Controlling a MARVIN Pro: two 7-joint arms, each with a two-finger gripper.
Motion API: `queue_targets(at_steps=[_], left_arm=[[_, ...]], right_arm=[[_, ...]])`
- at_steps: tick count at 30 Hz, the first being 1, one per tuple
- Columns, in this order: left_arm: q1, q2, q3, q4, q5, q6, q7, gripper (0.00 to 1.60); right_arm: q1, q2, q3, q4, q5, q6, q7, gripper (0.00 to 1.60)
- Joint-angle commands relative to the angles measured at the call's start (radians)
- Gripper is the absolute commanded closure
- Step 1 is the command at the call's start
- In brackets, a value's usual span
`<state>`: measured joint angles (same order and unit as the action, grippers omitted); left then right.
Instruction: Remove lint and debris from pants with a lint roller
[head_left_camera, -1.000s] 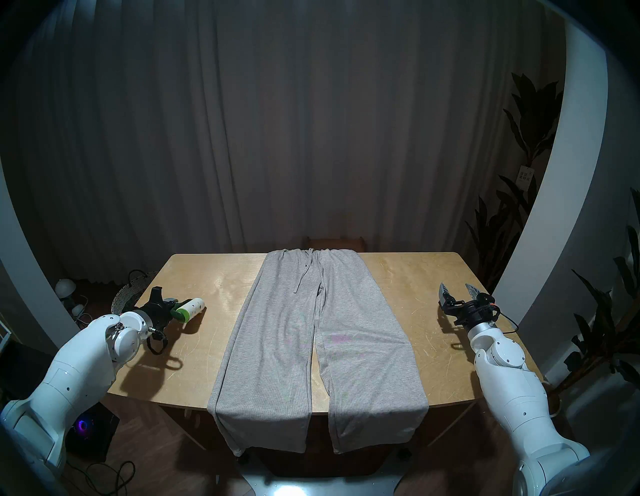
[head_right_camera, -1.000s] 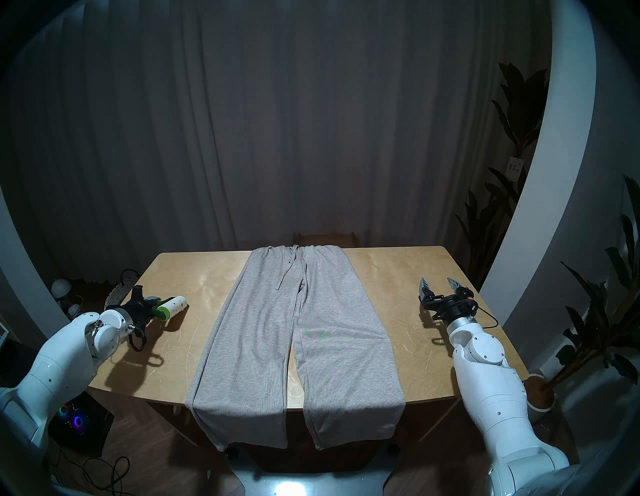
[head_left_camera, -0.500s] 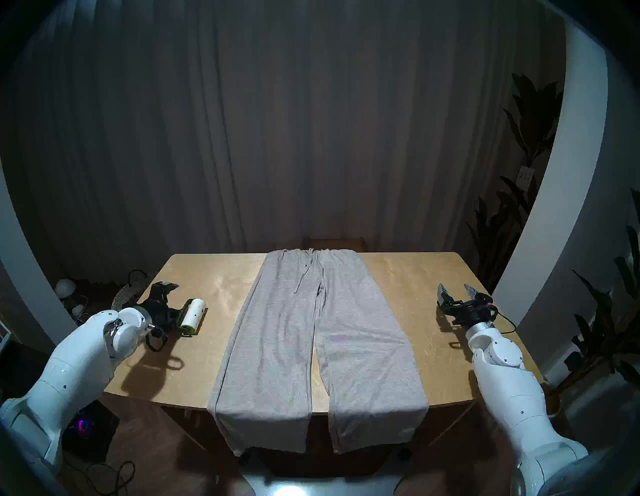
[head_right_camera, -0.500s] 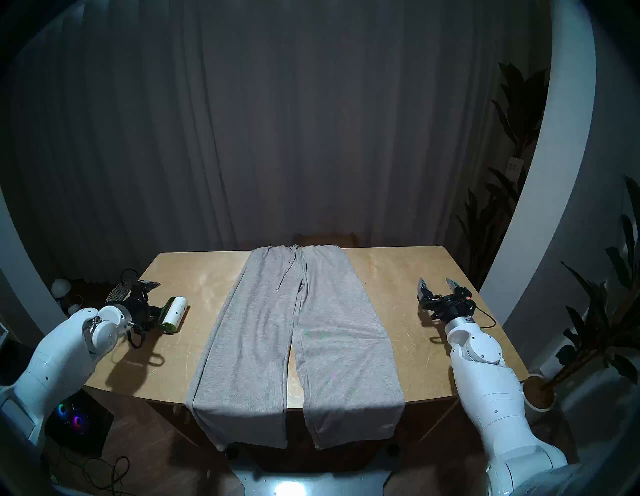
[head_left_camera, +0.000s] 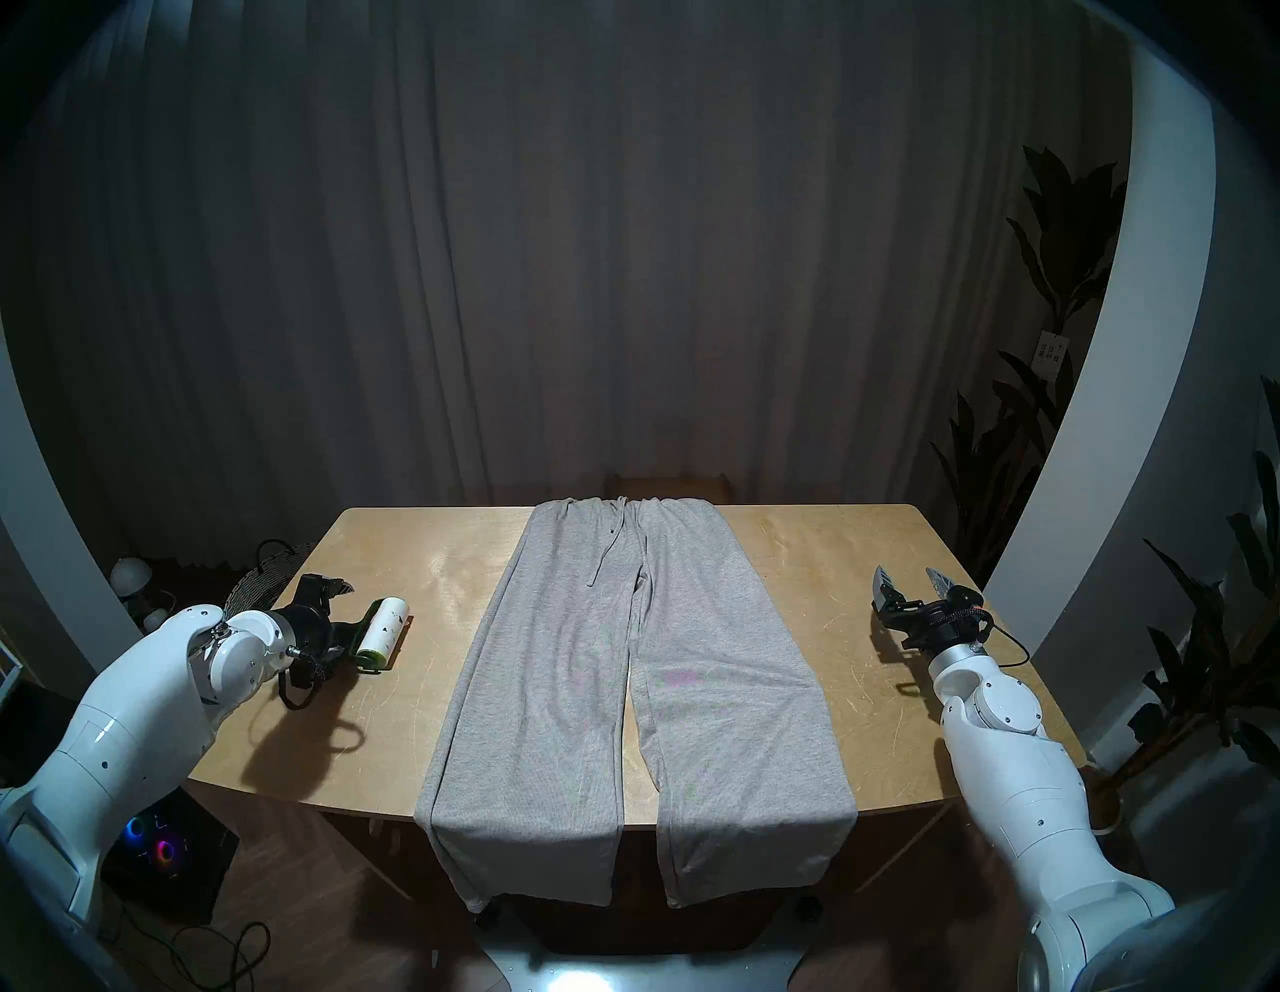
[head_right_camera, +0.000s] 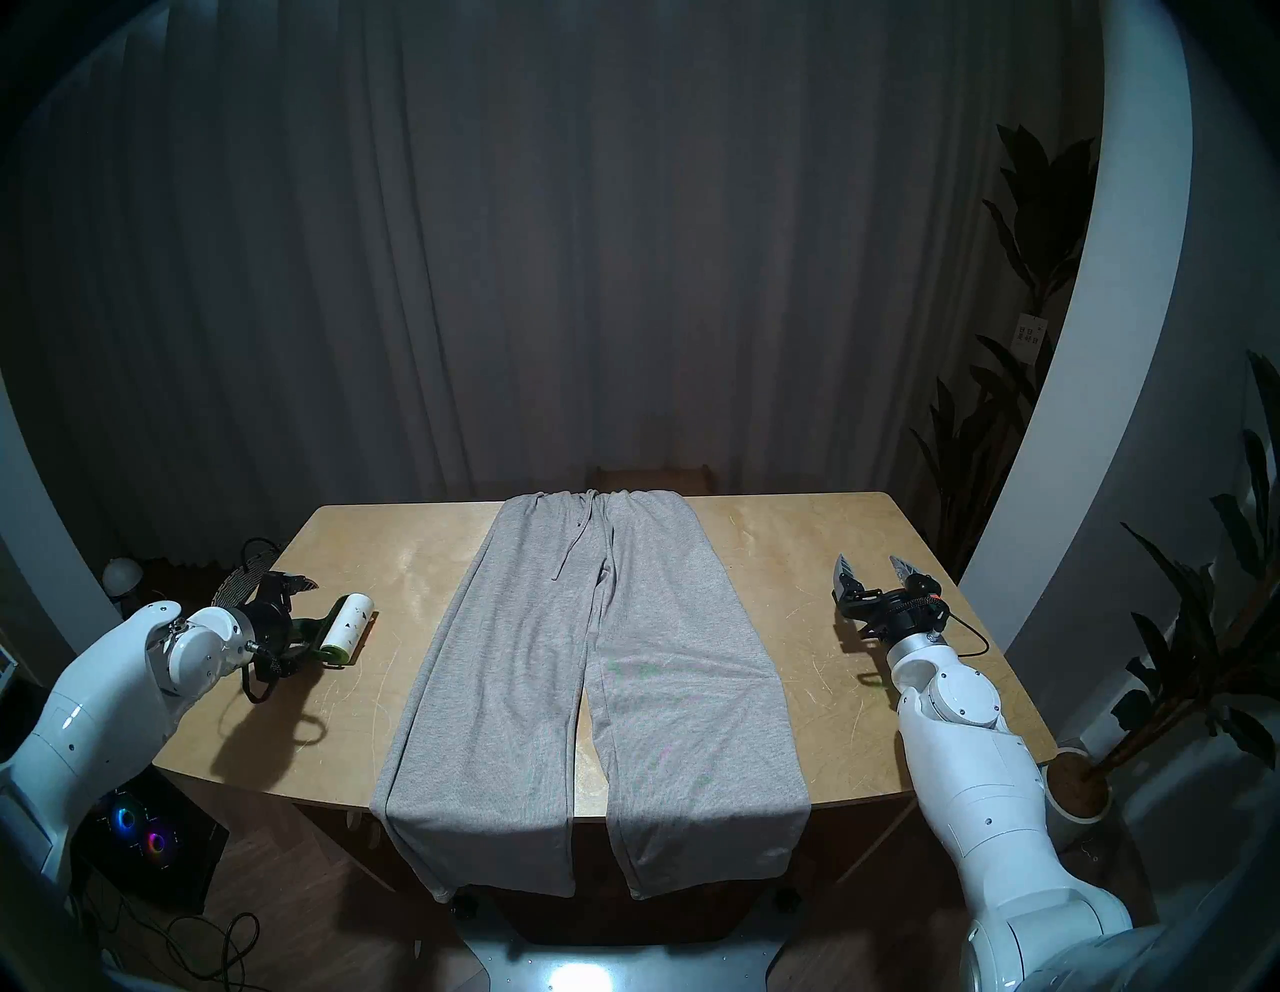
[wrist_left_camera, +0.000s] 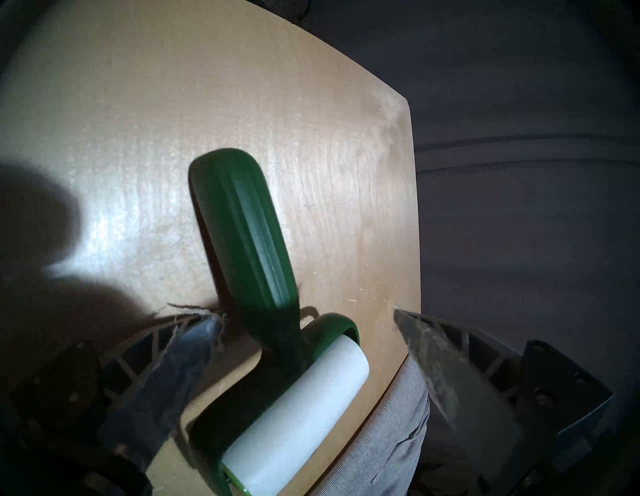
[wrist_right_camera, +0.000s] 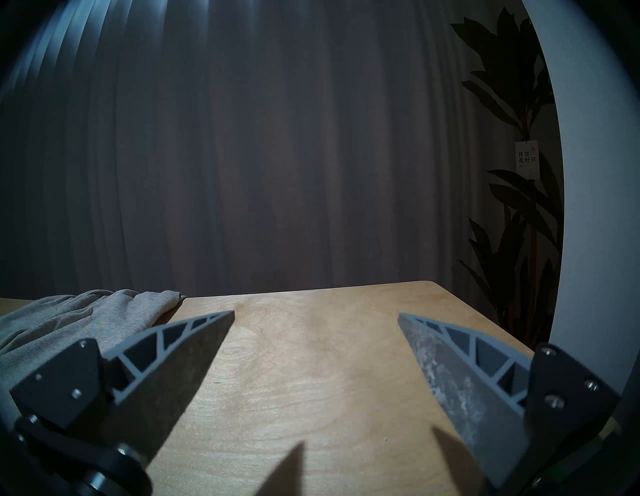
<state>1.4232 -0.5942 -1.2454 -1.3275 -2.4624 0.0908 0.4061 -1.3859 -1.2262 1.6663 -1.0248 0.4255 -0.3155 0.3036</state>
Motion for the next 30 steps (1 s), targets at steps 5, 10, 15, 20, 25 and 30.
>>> queue_targets(at_steps=[5,10,15,20,25,30], left_arm=[[0.138,0.130,-0.080,-0.171,0.012,-0.088,-0.051,0.00],[0.170,0.190,-0.087,-0.208,0.175,-0.125,-0.082,0.00],[0.181,0.235,-0.075,-0.213,0.337,-0.152,-0.116,0.00],[0.202,0.295,-0.036,-0.234,0.474,-0.177,-0.171,0.00],[0.200,0.302,0.000,-0.242,0.602,-0.200,-0.220,0.00],[0.177,0.301,0.043,-0.238,0.743,-0.230,-0.266,0.00]], right_arm=[[0.020,-0.001,-0.001,-0.011,-0.002,-0.011,0.003,0.00],[0.025,-0.007,-0.004,-0.011,-0.003,-0.010,0.004,0.00],[0.042,-0.012,-0.008,-0.016,-0.005,-0.010,0.006,0.00],[0.067,-0.016,-0.013,-0.036,-0.006,-0.013,0.010,0.00],[0.093,-0.013,-0.029,-0.063,-0.022,-0.013,0.013,0.00],[0.103,-0.014,-0.056,-0.078,-0.056,-0.010,0.005,0.00]])
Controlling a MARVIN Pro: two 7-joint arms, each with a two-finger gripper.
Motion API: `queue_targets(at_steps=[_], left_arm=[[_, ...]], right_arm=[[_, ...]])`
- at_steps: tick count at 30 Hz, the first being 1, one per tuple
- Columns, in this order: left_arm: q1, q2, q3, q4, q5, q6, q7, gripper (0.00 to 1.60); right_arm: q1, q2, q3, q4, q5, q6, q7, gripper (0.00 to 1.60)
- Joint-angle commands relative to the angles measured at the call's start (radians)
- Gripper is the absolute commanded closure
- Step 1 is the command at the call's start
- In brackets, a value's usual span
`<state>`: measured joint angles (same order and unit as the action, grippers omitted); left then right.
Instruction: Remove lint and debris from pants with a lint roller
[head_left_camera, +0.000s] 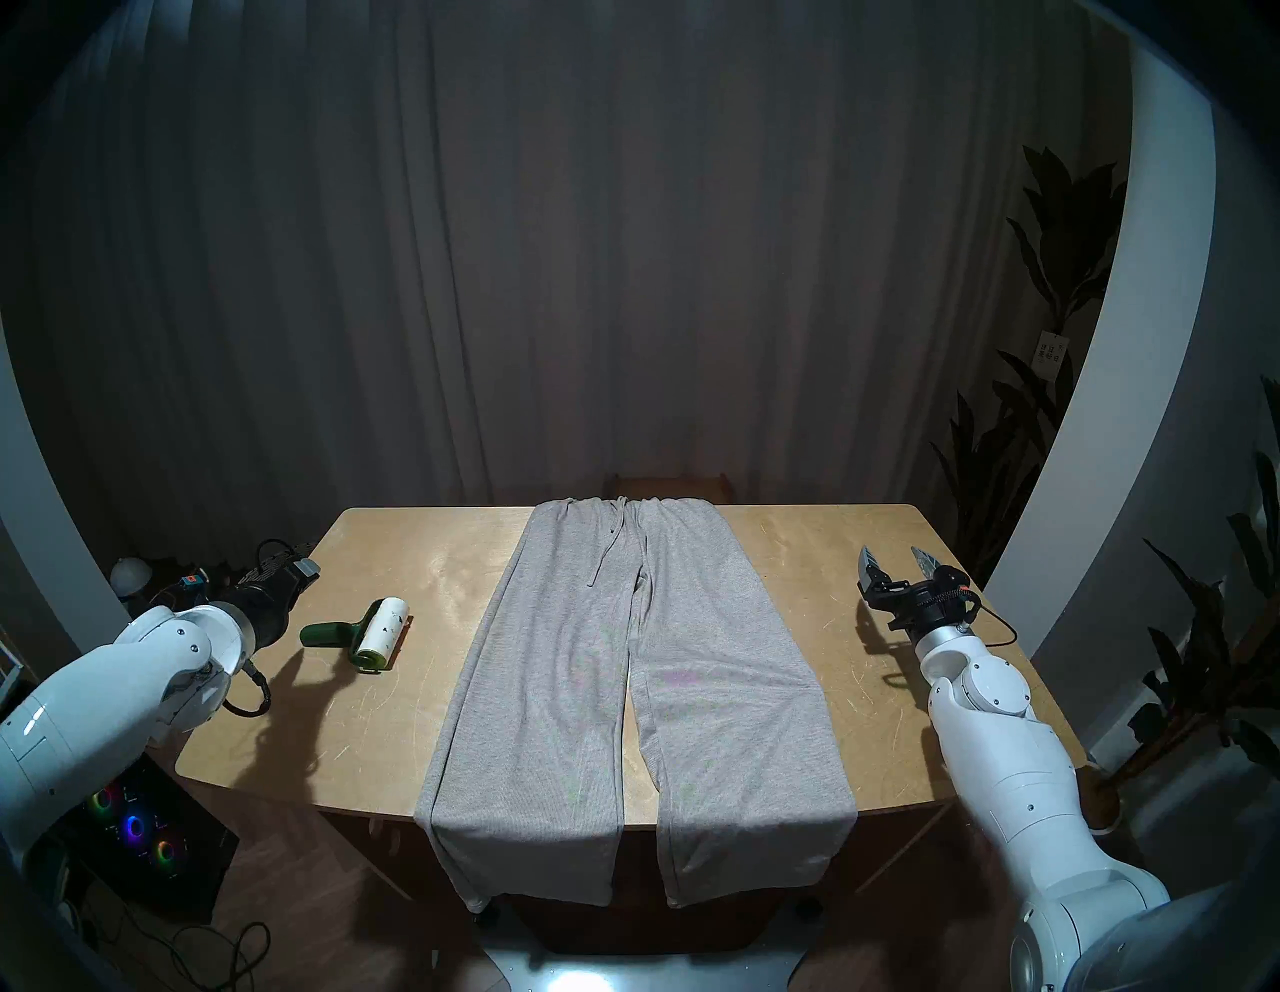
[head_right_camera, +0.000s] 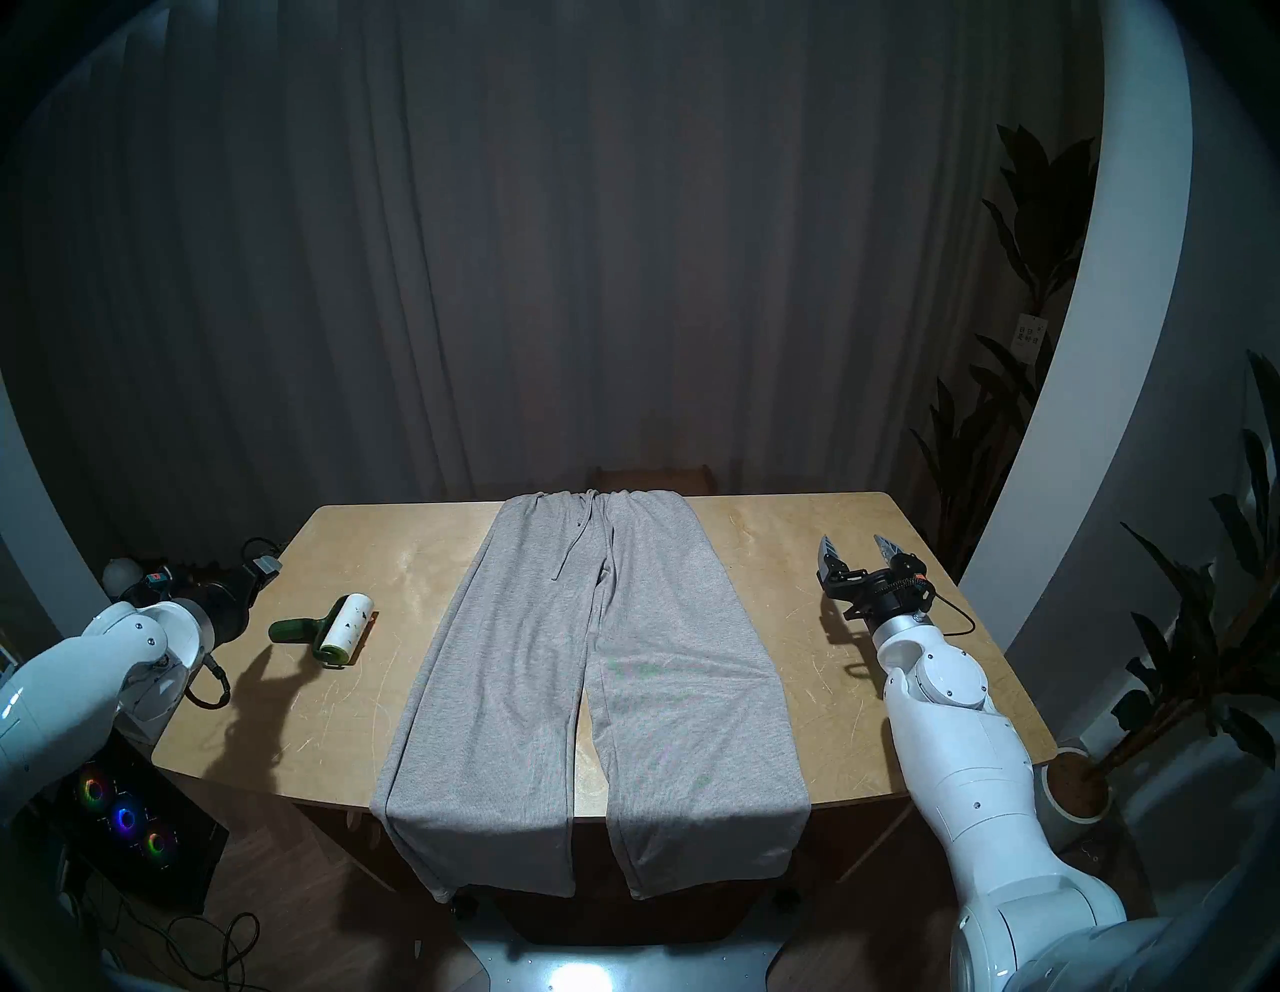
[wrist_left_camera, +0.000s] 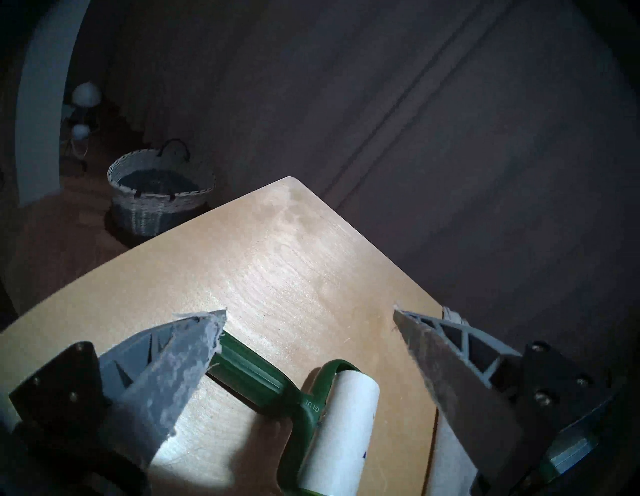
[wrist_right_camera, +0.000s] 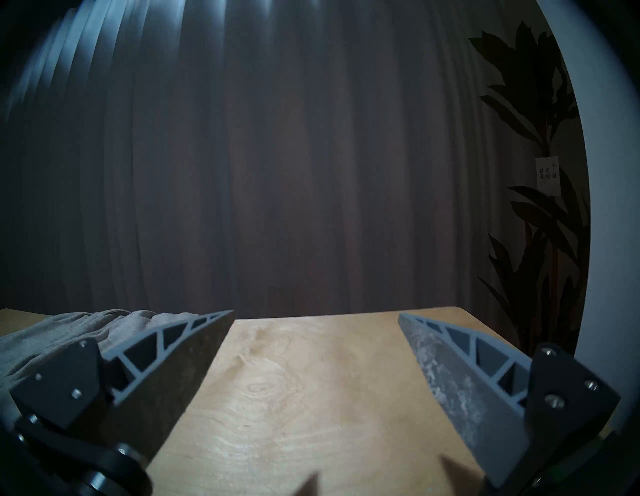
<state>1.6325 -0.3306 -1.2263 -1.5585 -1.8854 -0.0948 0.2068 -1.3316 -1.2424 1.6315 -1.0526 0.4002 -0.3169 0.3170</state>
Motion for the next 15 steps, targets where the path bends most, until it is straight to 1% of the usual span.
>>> queue_targets(at_steps=[1,6,11,15], left_arm=[[-0.039,0.034,0.032,-0.004,0.194,-0.052,-0.075,0.00],[-0.072,0.024,0.060,0.008,0.317,-0.078,-0.100,0.00],[-0.103,0.015,0.077,0.029,0.412,-0.098,-0.118,0.00],[-0.134,-0.005,0.086,0.058,0.489,-0.117,-0.134,0.00]], right_arm=[[0.051,0.001,-0.026,-0.053,-0.037,-0.006,-0.011,0.00],[0.058,-0.006,-0.052,-0.065,-0.067,-0.002,-0.022,0.00],[0.066,-0.006,-0.073,-0.081,-0.099,-0.001,-0.045,0.00],[0.072,-0.010,-0.090,-0.093,-0.126,0.002,-0.066,0.00]])
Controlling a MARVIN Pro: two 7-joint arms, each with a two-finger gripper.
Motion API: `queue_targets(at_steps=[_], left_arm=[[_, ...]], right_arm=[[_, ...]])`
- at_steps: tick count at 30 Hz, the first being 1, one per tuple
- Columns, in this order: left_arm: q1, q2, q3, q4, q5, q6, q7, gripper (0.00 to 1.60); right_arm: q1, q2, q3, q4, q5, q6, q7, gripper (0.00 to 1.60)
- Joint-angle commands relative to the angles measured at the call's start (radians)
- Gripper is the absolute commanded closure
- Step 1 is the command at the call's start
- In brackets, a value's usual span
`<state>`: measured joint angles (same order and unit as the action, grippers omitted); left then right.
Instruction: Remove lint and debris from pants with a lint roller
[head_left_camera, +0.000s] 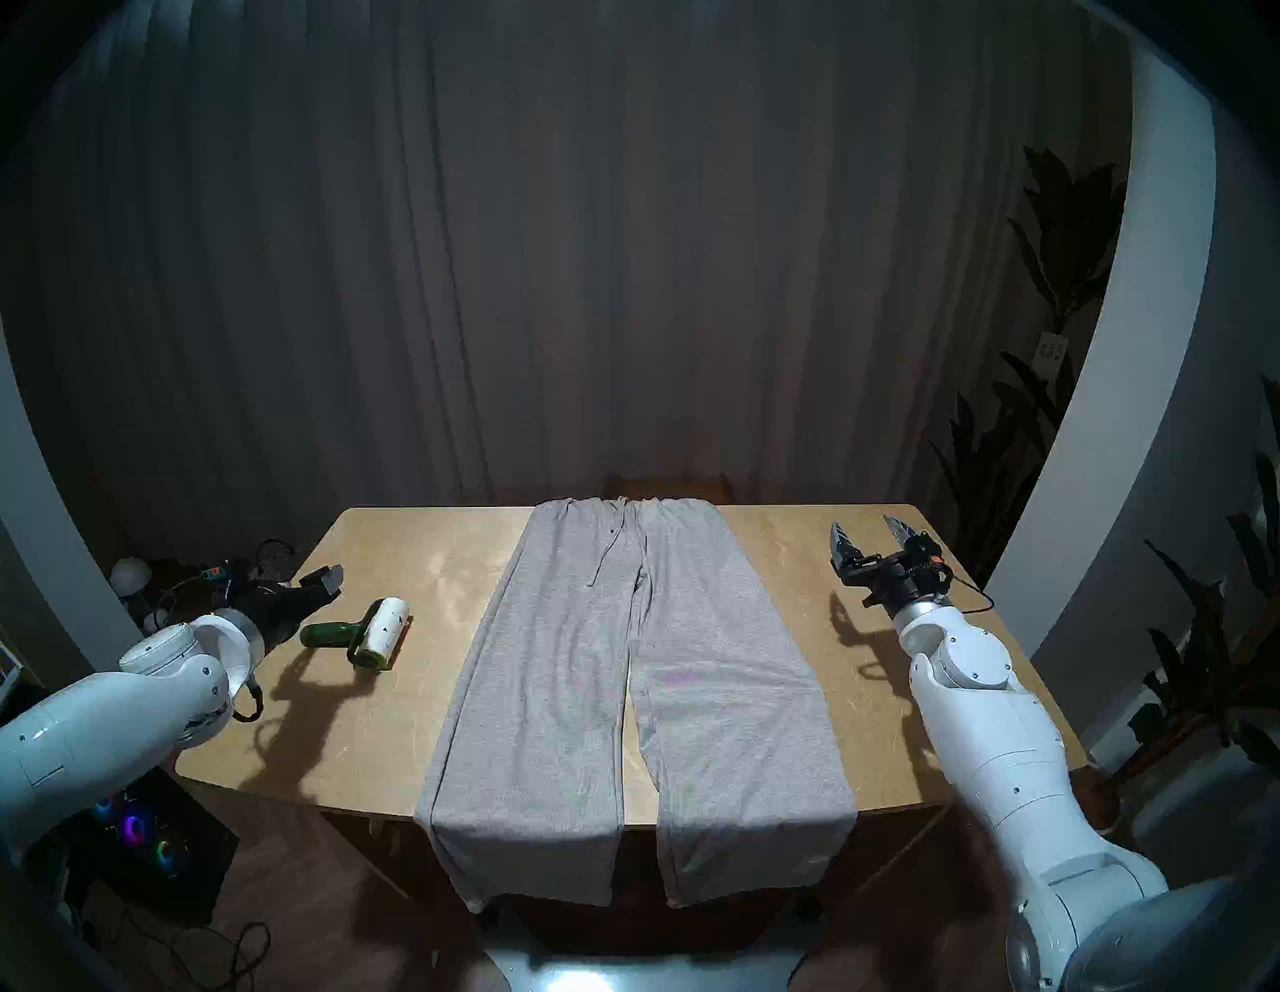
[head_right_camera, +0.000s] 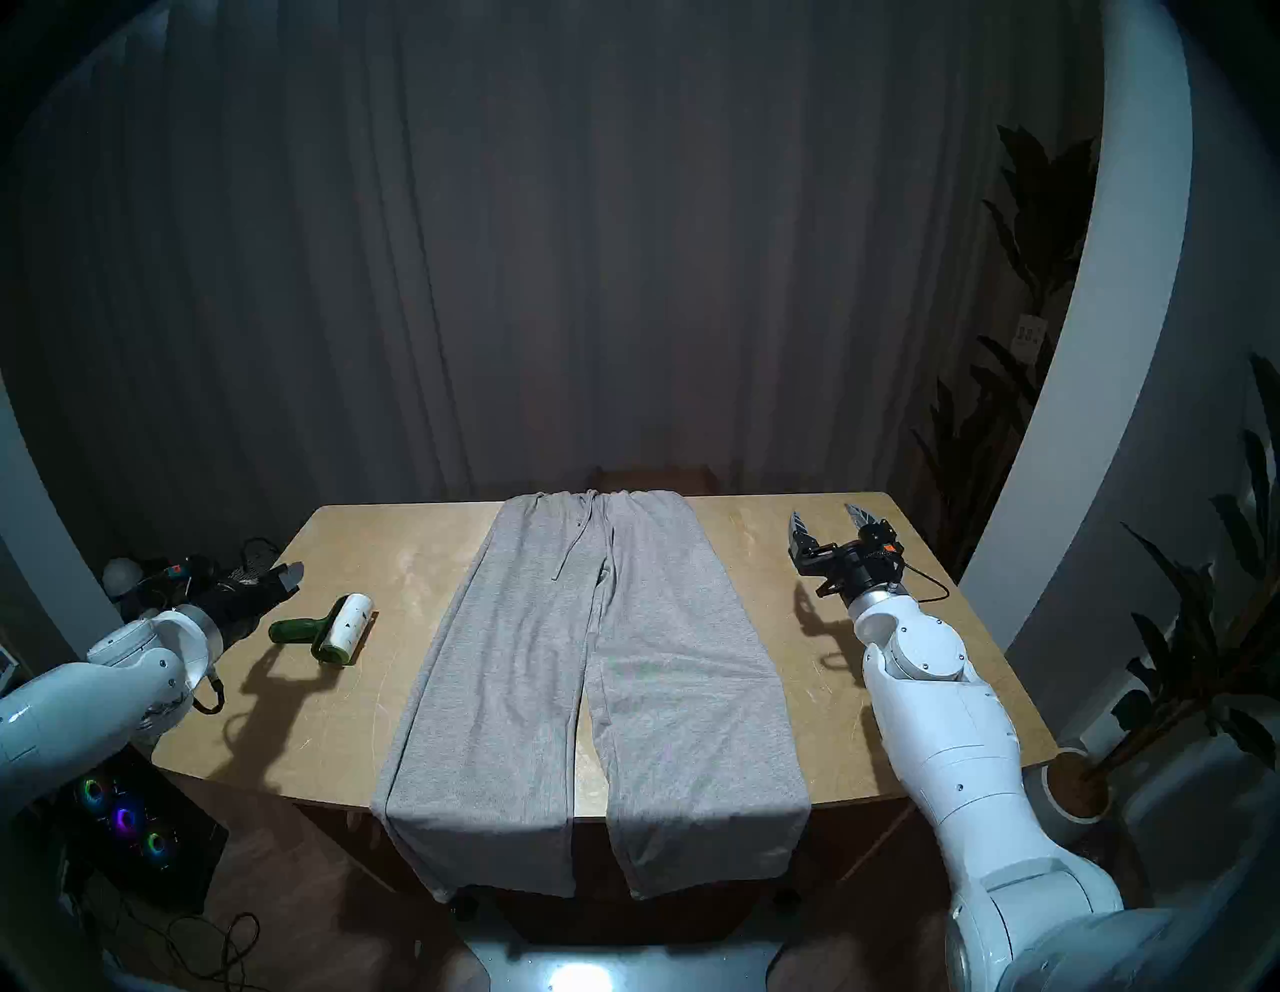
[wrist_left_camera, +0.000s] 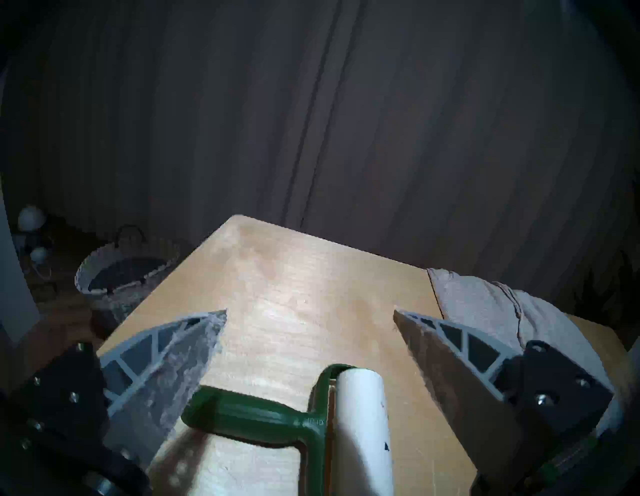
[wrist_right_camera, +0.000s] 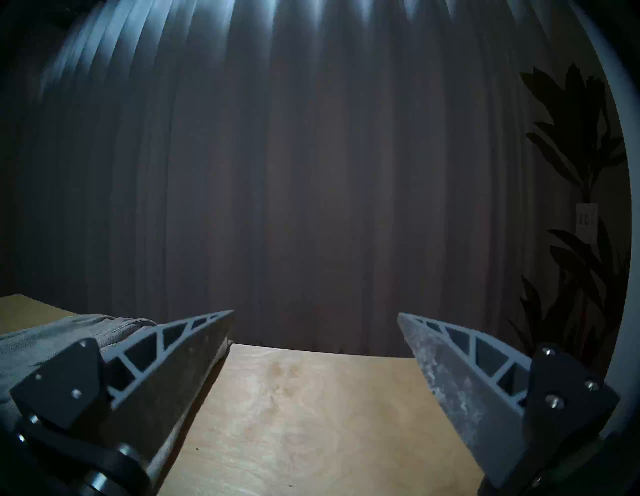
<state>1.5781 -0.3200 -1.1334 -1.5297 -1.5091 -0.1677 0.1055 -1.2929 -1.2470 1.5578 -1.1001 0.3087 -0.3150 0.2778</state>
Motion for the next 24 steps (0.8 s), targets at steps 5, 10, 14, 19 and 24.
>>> queue_targets(at_steps=[5,10,14,19,24], left_arm=[[-0.119,-0.062,0.004,0.068,0.193,-0.066,-0.051,0.00],[-0.151,-0.111,0.027,0.106,0.270,-0.083,-0.069,0.00],[-0.183,-0.152,0.046,0.145,0.329,-0.097,-0.080,0.00],[-0.233,-0.198,0.061,0.197,0.389,-0.112,-0.090,0.00],[-0.275,-0.247,0.067,0.242,0.442,-0.129,-0.102,0.00]], right_arm=[[0.038,-0.010,-0.035,-0.057,-0.069,0.008,-0.057,0.00],[0.042,-0.017,-0.050,-0.064,-0.099,0.016,-0.091,0.00],[0.044,-0.024,-0.059,-0.066,-0.122,0.030,-0.123,0.00],[0.049,-0.036,-0.066,-0.068,-0.139,0.058,-0.160,0.00],[0.056,-0.054,-0.071,-0.080,-0.150,0.090,-0.200,0.00]])
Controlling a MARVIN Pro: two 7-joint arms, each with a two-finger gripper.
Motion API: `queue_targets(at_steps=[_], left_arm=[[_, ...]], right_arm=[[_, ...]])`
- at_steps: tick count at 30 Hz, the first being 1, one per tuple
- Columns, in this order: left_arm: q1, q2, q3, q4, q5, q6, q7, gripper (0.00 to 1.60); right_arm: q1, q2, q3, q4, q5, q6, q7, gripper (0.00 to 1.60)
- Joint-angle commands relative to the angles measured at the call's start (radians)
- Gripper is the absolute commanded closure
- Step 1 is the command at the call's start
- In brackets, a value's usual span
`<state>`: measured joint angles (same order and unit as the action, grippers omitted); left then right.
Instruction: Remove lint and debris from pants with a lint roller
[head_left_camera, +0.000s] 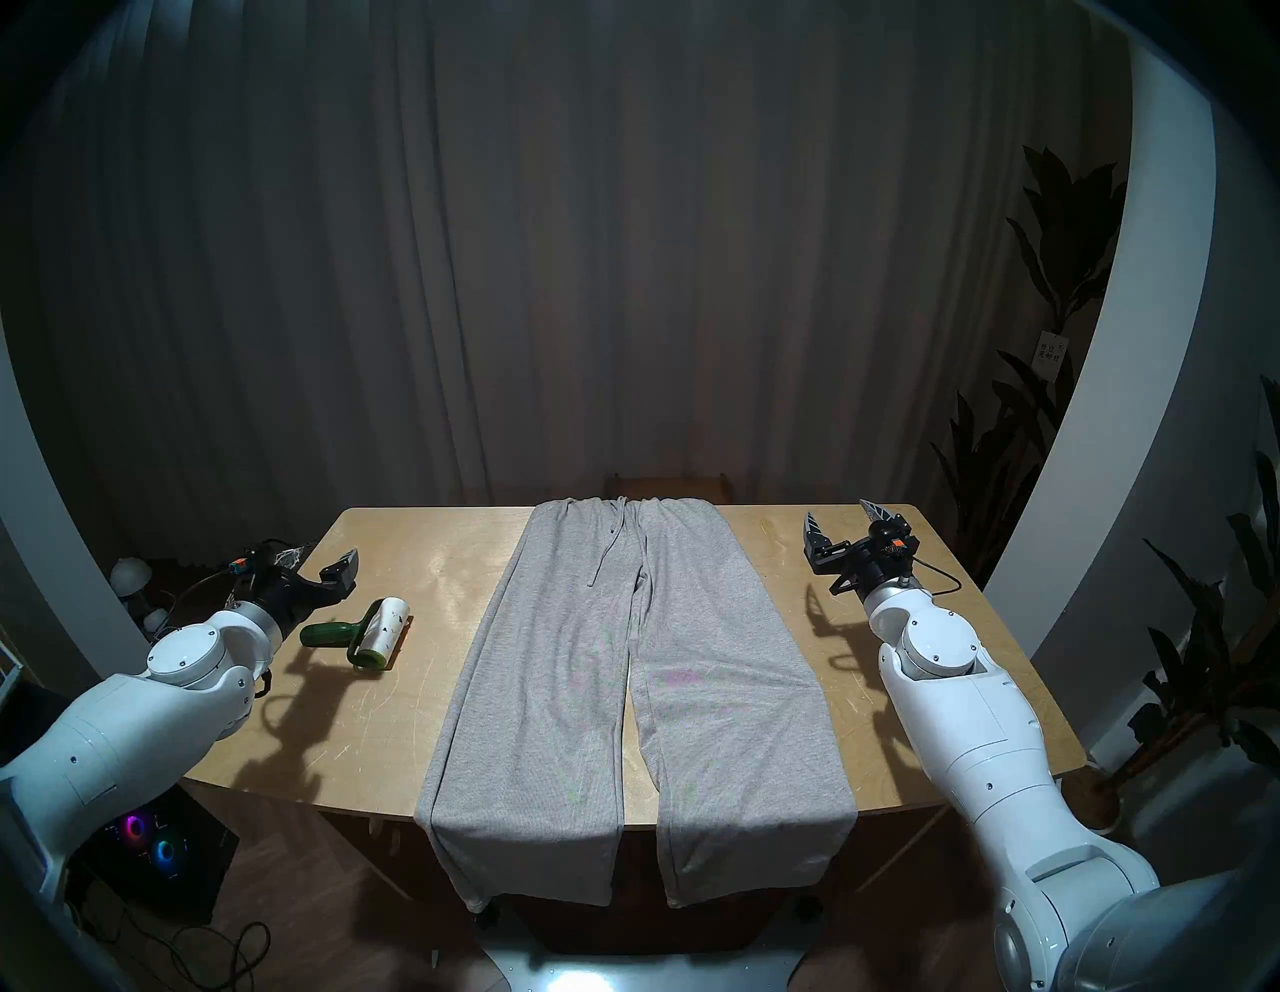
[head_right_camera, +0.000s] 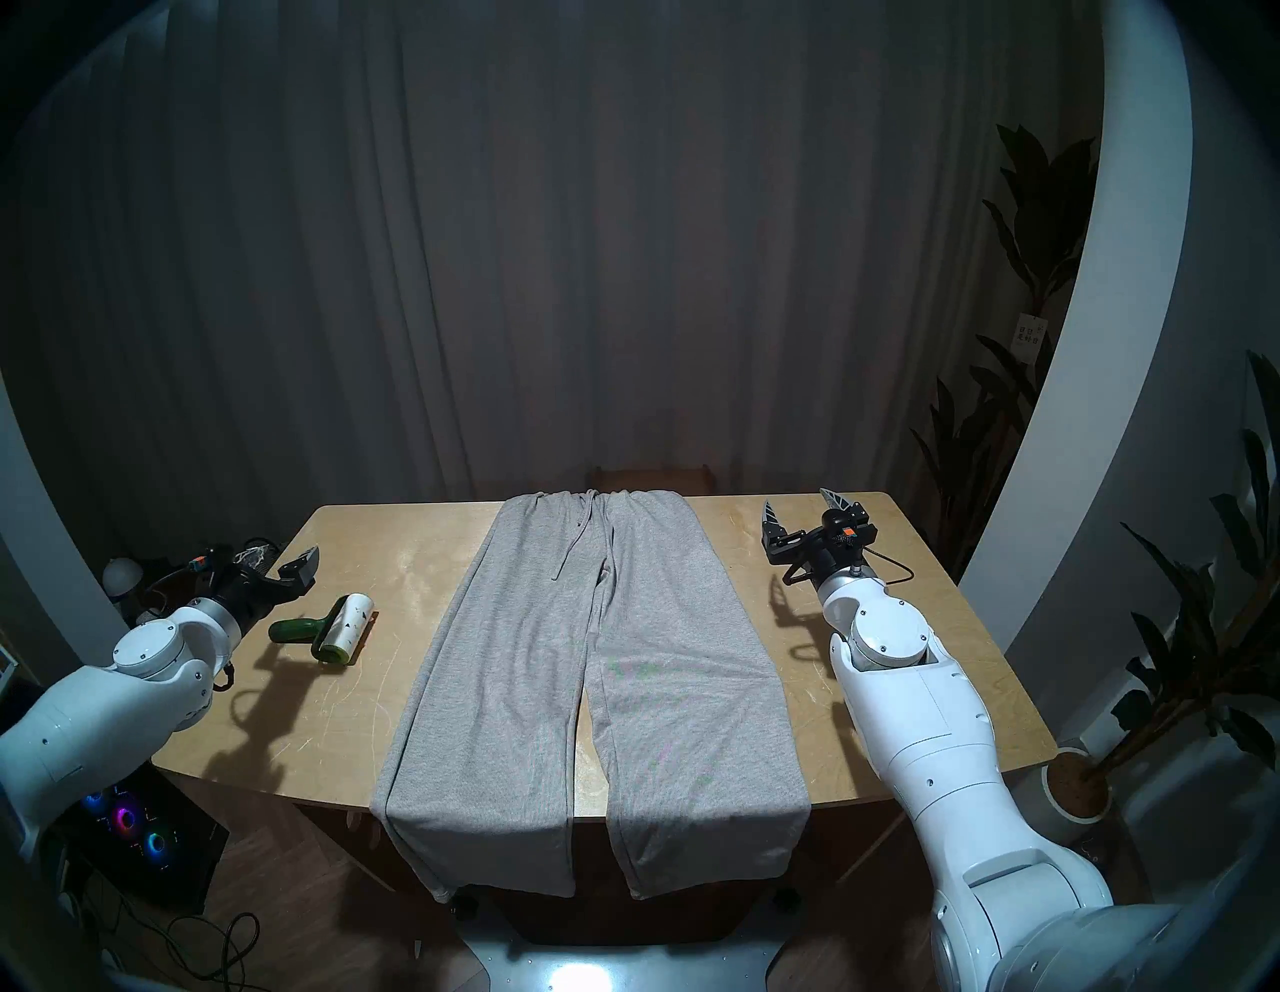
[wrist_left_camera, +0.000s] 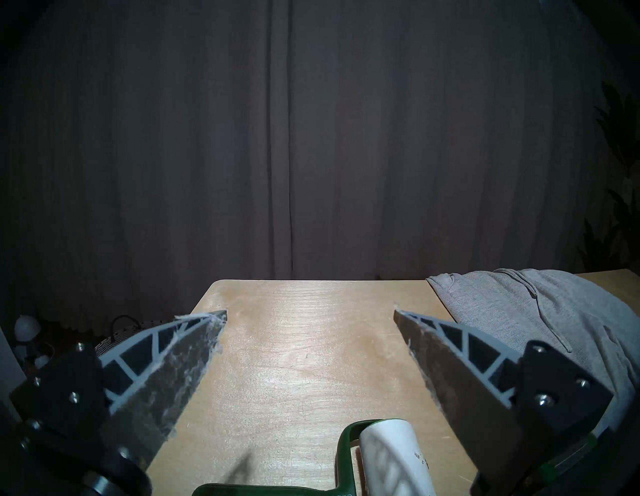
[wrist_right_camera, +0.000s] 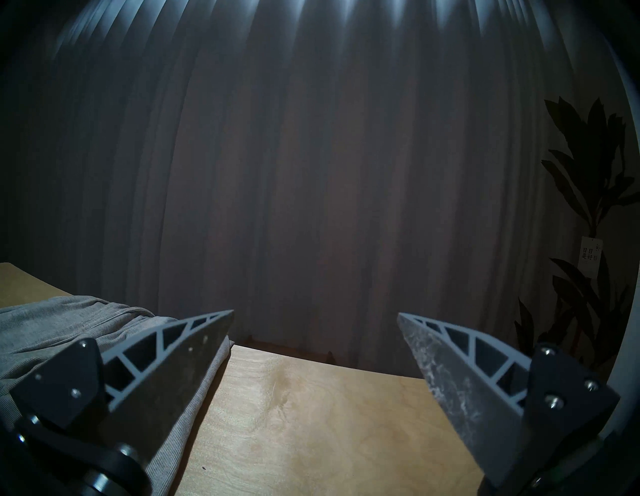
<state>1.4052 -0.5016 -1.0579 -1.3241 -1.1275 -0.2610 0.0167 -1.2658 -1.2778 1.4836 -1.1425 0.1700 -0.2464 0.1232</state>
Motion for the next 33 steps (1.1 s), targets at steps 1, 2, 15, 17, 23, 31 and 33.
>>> queue_targets(at_steps=[1,2,15,17,23,31,33], left_arm=[[-0.102,-0.072,-0.012,0.041,0.071,-0.041,-0.015,0.00],[-0.121,-0.088,-0.005,0.057,0.083,-0.045,-0.018,0.00],[-0.215,-0.234,0.012,0.149,0.203,-0.098,-0.048,0.00],[-0.242,-0.256,0.020,0.168,0.220,-0.103,-0.053,0.00],[-0.286,-0.311,0.019,0.206,0.271,-0.125,-0.073,0.00],[-0.346,-0.381,0.025,0.314,0.342,-0.167,-0.110,0.00],[-0.367,-0.400,0.029,0.349,0.350,-0.181,-0.120,0.00]], right_arm=[[0.031,-0.026,0.002,-0.041,-0.014,0.026,-0.053,0.00],[0.032,-0.030,0.001,-0.046,-0.018,0.035,-0.064,0.00],[0.042,-0.085,-0.031,-0.082,-0.071,0.124,-0.184,0.00],[0.044,-0.091,-0.038,-0.088,-0.081,0.141,-0.204,0.00],[0.049,-0.110,-0.052,-0.100,-0.102,0.187,-0.258,0.00],[0.071,-0.108,-0.064,-0.114,-0.130,0.257,-0.305,0.00],[0.076,-0.099,-0.071,-0.110,-0.139,0.268,-0.302,0.00]])
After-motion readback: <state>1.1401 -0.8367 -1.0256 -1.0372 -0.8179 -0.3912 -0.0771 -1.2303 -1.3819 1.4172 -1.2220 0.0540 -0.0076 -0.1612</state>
